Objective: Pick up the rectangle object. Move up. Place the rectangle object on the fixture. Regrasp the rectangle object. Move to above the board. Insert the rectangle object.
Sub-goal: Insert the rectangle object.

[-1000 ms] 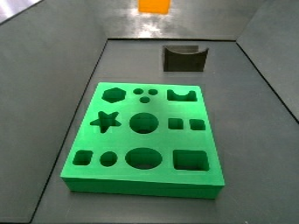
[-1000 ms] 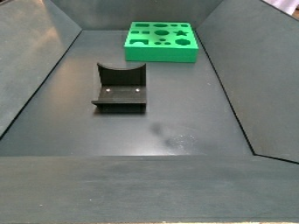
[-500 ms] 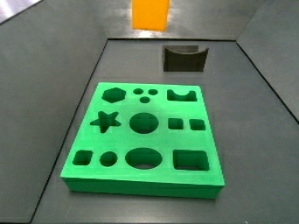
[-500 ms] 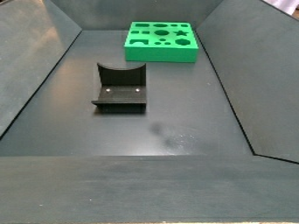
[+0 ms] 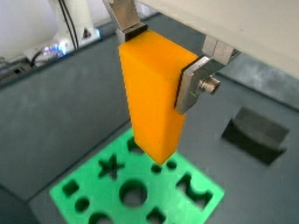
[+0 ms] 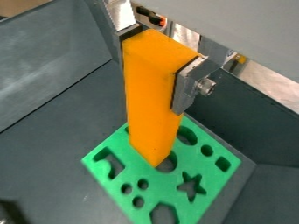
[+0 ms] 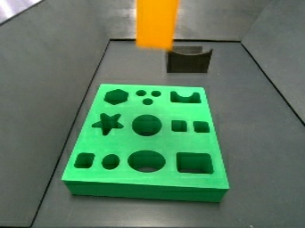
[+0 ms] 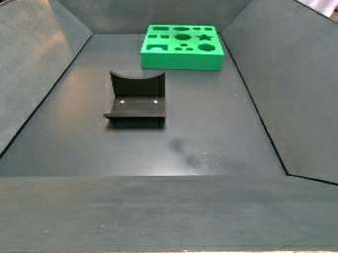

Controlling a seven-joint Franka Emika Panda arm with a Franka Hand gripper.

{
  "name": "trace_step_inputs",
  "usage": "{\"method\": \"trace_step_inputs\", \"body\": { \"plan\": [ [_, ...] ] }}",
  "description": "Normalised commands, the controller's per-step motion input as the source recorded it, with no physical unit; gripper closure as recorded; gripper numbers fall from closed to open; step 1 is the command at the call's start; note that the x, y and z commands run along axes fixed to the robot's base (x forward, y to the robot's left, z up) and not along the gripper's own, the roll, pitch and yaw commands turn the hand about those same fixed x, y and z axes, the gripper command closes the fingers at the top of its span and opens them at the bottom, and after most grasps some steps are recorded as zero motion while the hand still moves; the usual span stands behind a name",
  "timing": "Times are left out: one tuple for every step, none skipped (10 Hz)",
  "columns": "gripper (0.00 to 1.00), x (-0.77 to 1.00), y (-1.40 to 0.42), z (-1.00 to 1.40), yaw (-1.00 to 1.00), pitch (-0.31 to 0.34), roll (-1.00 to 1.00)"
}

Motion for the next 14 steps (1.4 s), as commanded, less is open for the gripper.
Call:
{"method": "trace_step_inputs", "body": {
  "plan": [
    [1.00,0.61,-0.64,-0.52,-0.03,-0.016,-0.04],
    [1.00,0.61,-0.60,-0.53,-0.04,-0.021,-0.07],
    [1.00,0.62,-0.57,-0.53,-0.05,-0.027,-0.08],
    [1.00,0.61,-0.57,-0.53,-0.06,-0.034,-0.08],
    [1.00,0.63,-0.56,-0.50,-0.06,-0.039,-0.09],
    [1.00,0.69,-0.50,-0.51,-0.01,-0.026,-0.10],
    [1.00,0.70,-0.49,-0.49,0.00,-0.027,-0.08],
    [1.00,0.64,-0.47,-0.49,0.00,-0.017,-0.06],
    [1.00,0.30,-0.27,-0.23,0.02,0.000,-0.03],
    [1.00,0.00,-0.14,-0.04,0.04,0.000,0.00],
    [1.00,0.00,-0.15,-0.17,0.11,0.000,0.00],
    [1.00,0.00,-0.27,-0.36,0.26,0.000,0.00],
    [1.00,0.00,-0.12,-0.11,0.21,0.000,0.02],
    [1.00,0.00,-0.07,0.00,0.06,0.000,0.07]
  ]
}}
